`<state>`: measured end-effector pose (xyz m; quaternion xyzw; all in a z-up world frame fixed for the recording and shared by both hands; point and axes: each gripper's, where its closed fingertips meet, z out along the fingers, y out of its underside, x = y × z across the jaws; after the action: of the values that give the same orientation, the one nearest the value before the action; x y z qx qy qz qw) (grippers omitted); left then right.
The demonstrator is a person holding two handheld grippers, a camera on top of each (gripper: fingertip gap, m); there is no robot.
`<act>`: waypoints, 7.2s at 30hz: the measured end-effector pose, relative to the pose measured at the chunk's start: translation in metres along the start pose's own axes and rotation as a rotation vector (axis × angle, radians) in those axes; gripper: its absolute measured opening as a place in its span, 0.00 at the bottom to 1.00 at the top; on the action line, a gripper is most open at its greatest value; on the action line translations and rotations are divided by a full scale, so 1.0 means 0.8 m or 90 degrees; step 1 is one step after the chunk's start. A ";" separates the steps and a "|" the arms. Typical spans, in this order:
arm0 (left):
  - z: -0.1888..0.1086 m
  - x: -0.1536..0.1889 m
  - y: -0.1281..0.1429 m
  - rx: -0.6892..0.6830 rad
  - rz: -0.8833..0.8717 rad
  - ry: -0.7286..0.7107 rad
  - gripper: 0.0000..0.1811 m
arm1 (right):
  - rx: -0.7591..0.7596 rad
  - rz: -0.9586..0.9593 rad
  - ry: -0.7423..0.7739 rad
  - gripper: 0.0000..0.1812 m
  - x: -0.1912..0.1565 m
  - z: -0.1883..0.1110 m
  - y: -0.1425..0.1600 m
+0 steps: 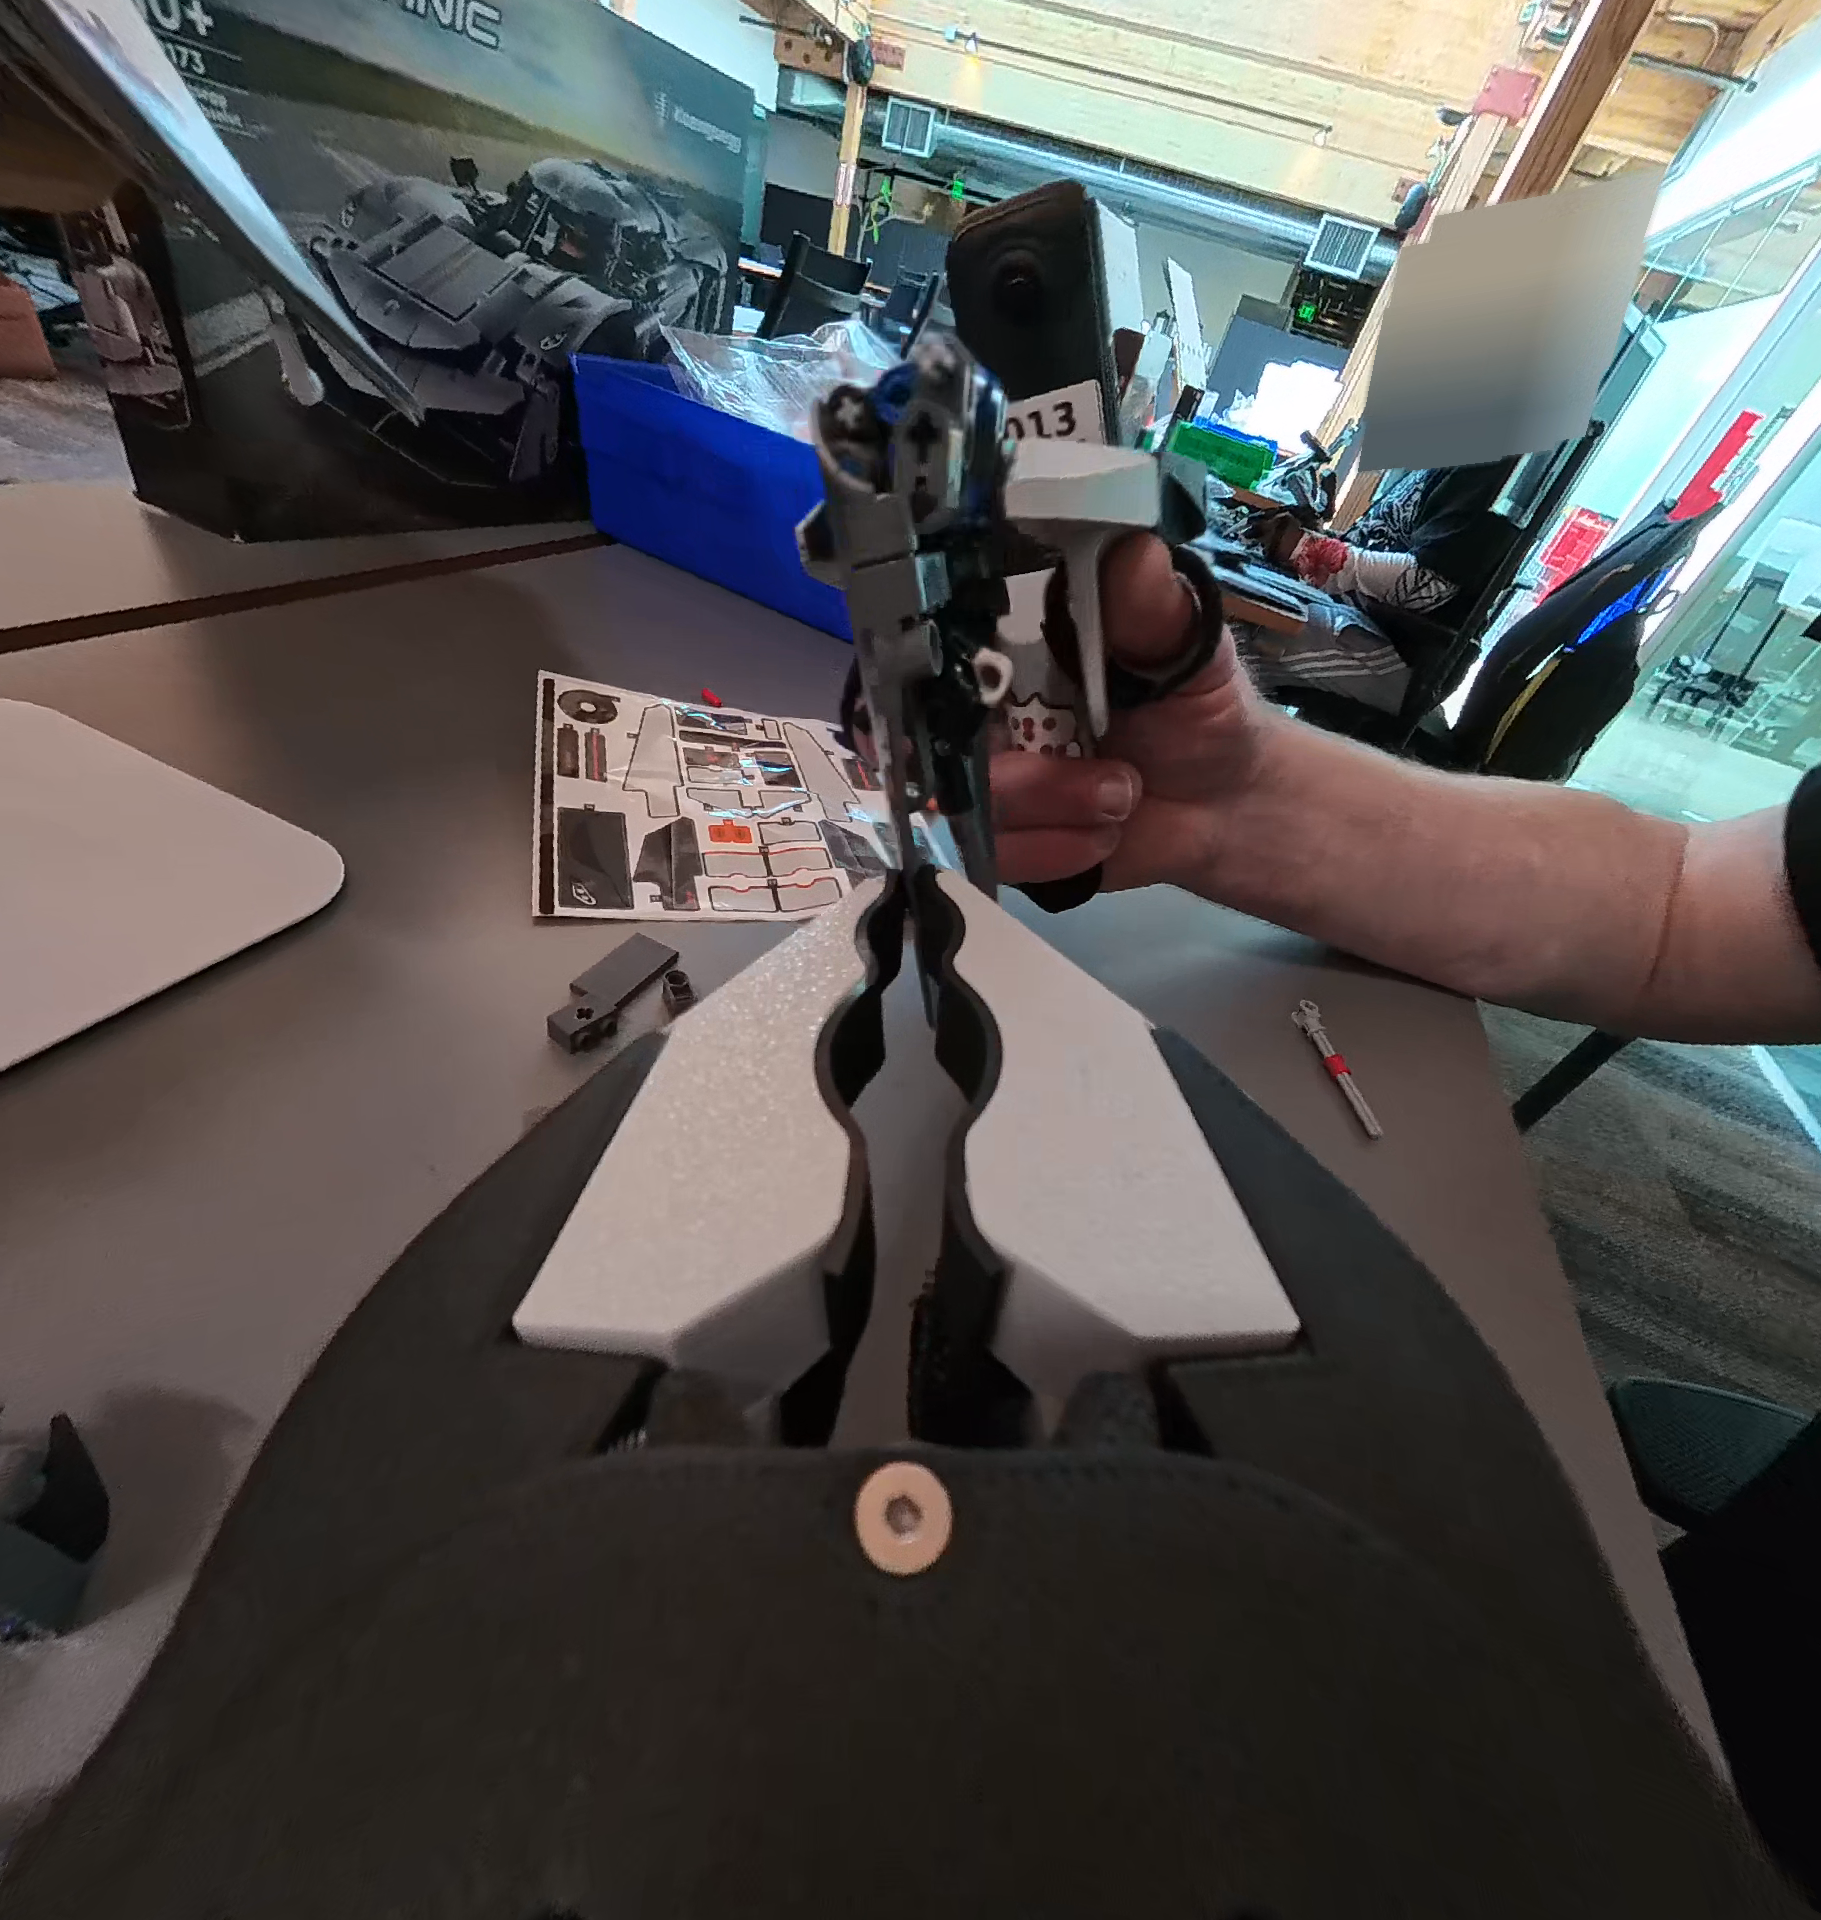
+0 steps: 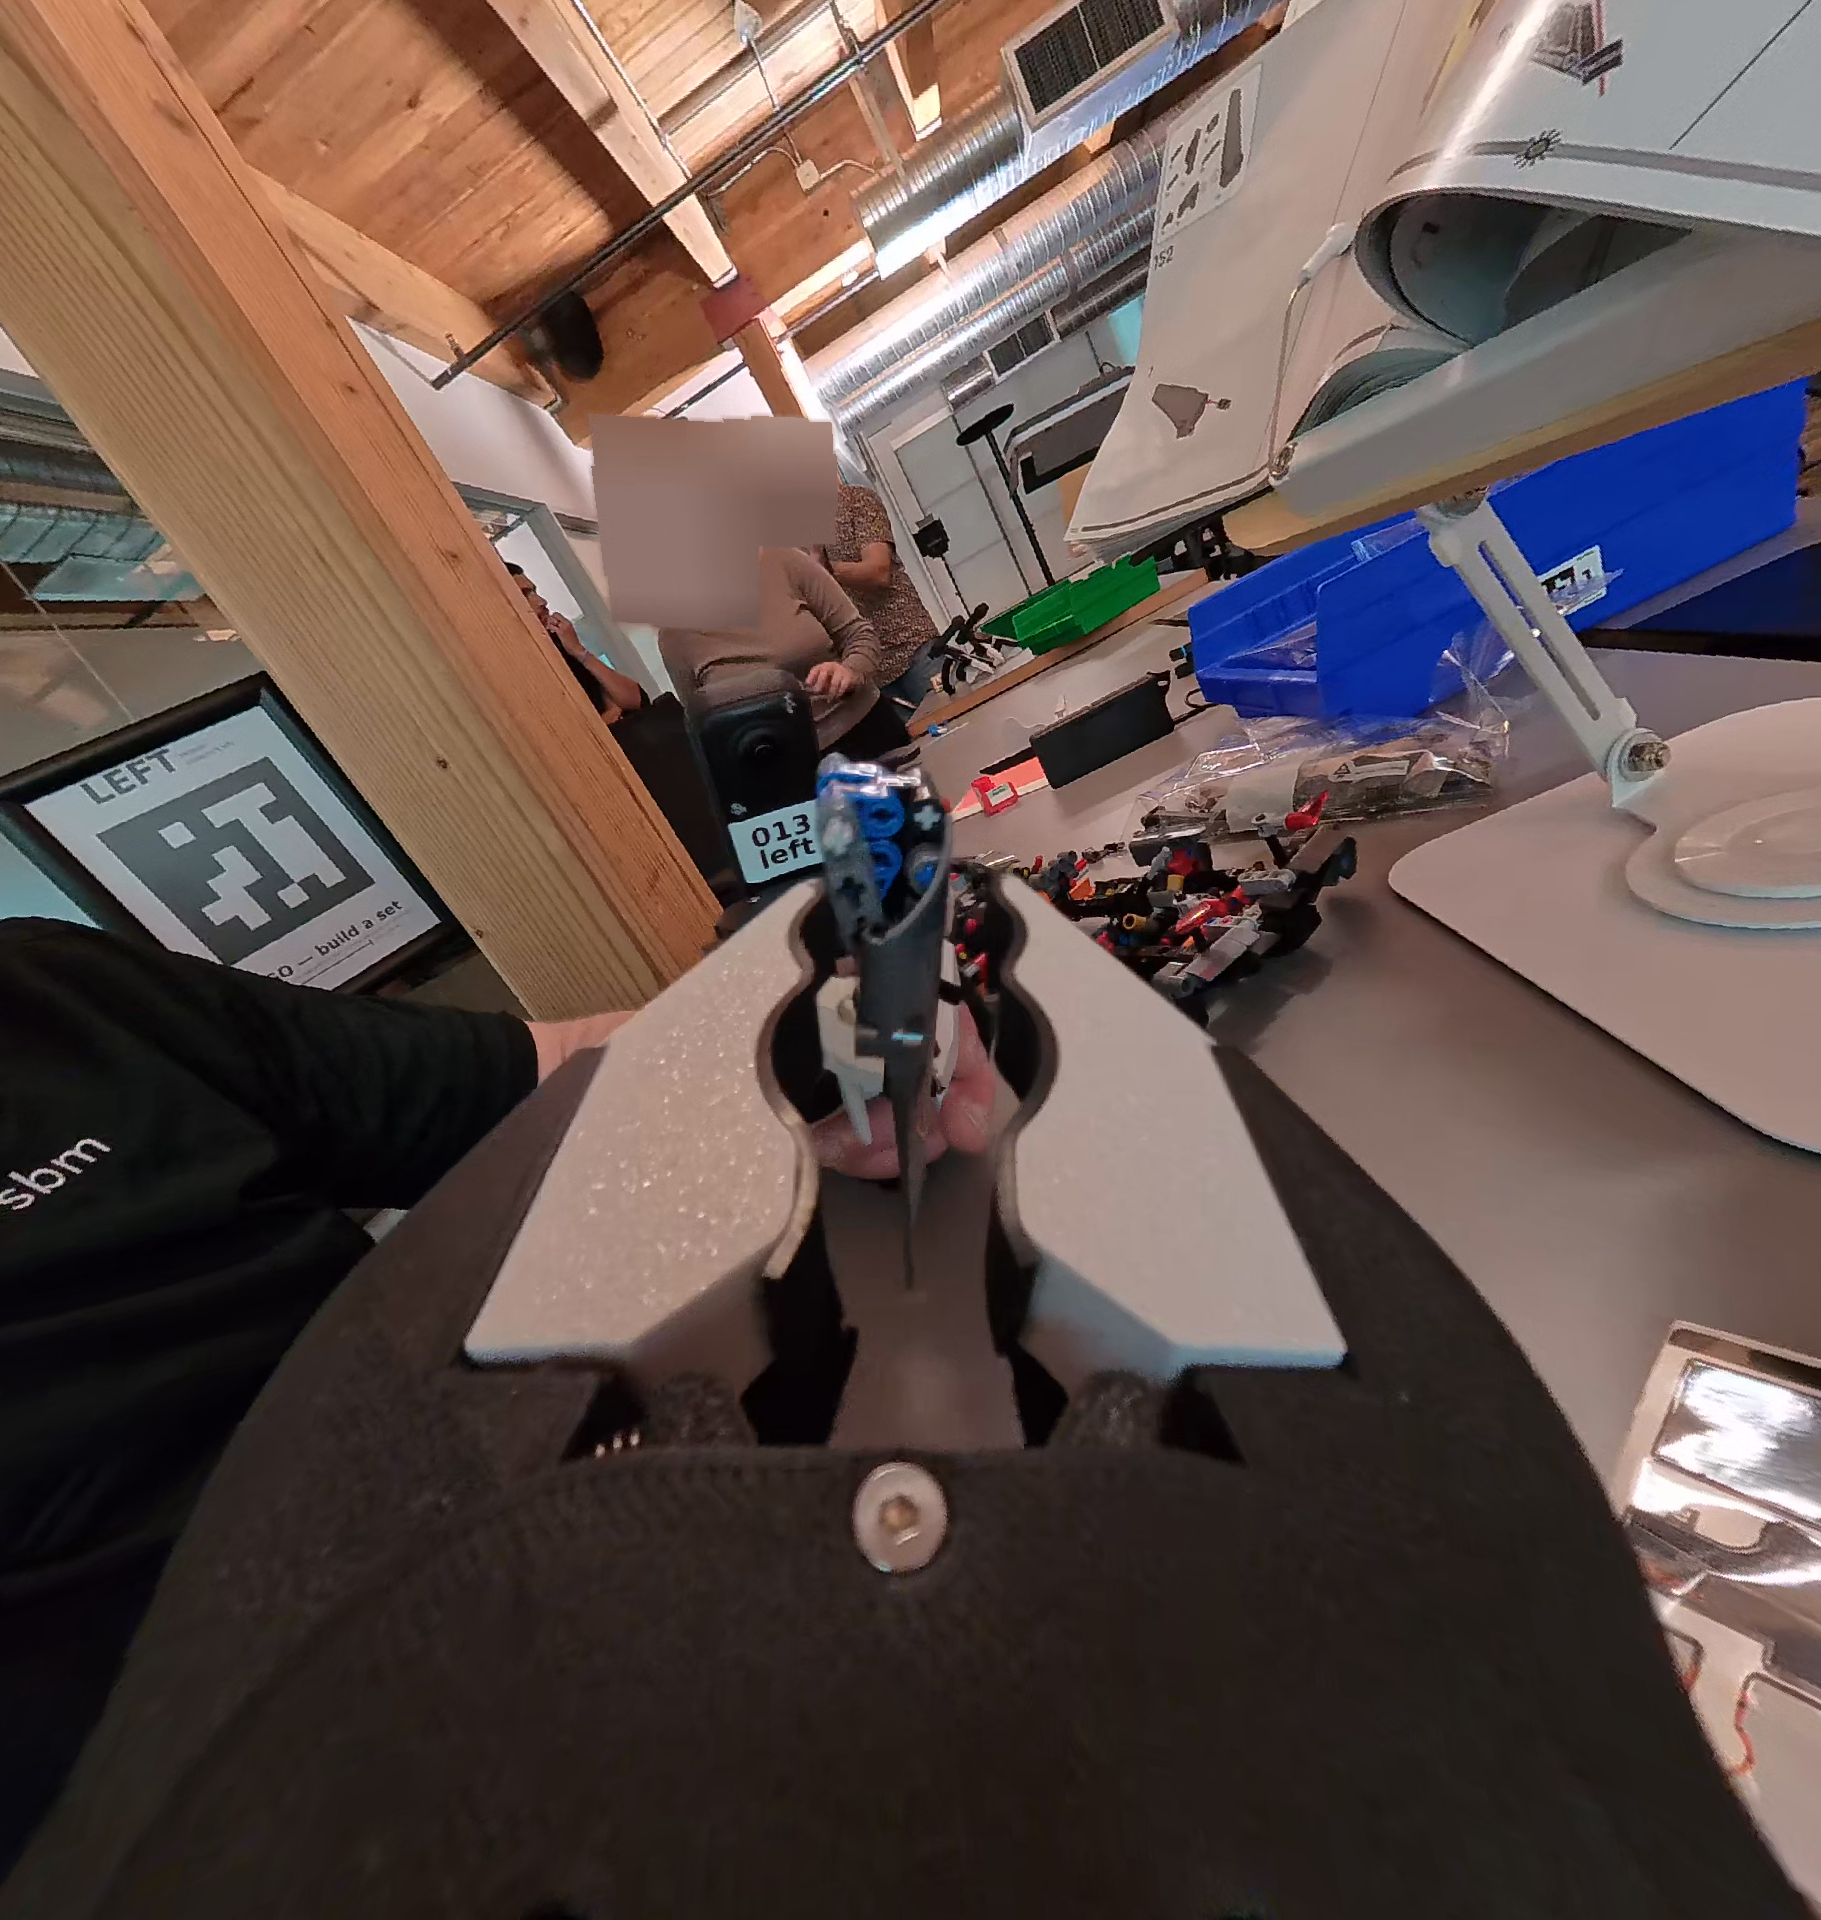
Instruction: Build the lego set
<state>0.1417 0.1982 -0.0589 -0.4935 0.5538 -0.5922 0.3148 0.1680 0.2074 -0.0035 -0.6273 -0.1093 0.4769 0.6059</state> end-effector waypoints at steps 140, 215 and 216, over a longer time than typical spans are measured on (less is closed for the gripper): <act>-0.029 0.036 0.091 -0.436 0.419 -0.008 0.21 | -0.025 -0.110 0.085 0.23 0.022 -0.034 -0.023; 0.036 -0.192 -0.180 -0.496 0.940 -0.436 0.05 | -0.066 -0.158 0.207 0.23 0.061 -0.042 -0.010; 0.035 -0.193 -0.179 -0.493 0.932 -0.439 0.05 | -0.067 -0.157 0.208 0.23 0.062 -0.042 -0.009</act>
<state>0.2412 0.3577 0.0400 -0.2386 0.7656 0.1661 0.5739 0.2216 0.2223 -0.0266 -0.7092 -0.1105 0.2845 0.6356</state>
